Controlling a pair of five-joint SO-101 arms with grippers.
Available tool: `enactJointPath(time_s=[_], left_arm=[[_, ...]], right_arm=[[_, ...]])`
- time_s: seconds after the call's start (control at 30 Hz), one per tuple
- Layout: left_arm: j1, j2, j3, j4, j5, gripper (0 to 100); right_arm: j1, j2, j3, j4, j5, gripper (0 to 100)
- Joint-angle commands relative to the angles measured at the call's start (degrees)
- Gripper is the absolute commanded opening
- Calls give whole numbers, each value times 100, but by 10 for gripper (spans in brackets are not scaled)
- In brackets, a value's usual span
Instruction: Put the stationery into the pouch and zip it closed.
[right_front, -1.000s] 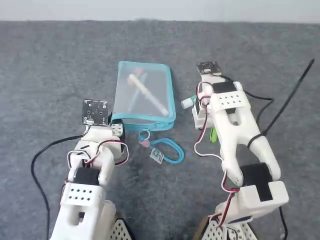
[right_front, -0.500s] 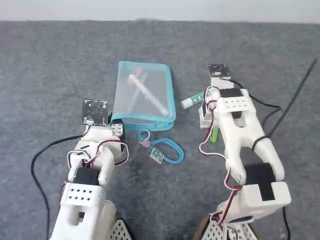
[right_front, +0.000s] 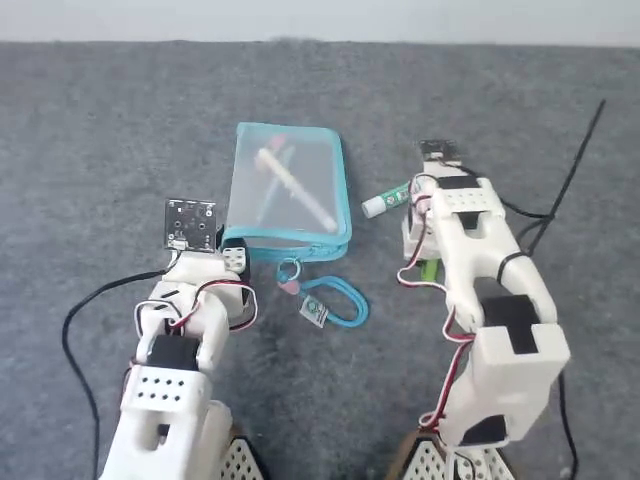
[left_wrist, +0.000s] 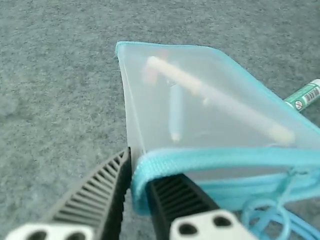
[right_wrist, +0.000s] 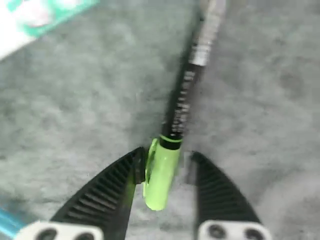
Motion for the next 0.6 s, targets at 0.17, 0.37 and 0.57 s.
enactJointPath(time_s=[0.17,0.37,0.57], left_arm=[[18,-35,-180,9,-18,12],[18,-18,-180,-9,-18,12],[18,0,-180,-9,-18,12]], right_arm=[[4,136,-703,831,167,7],[4,-277,-897,1464,413,8],[-66,-2255,-132,1701,853,8]])
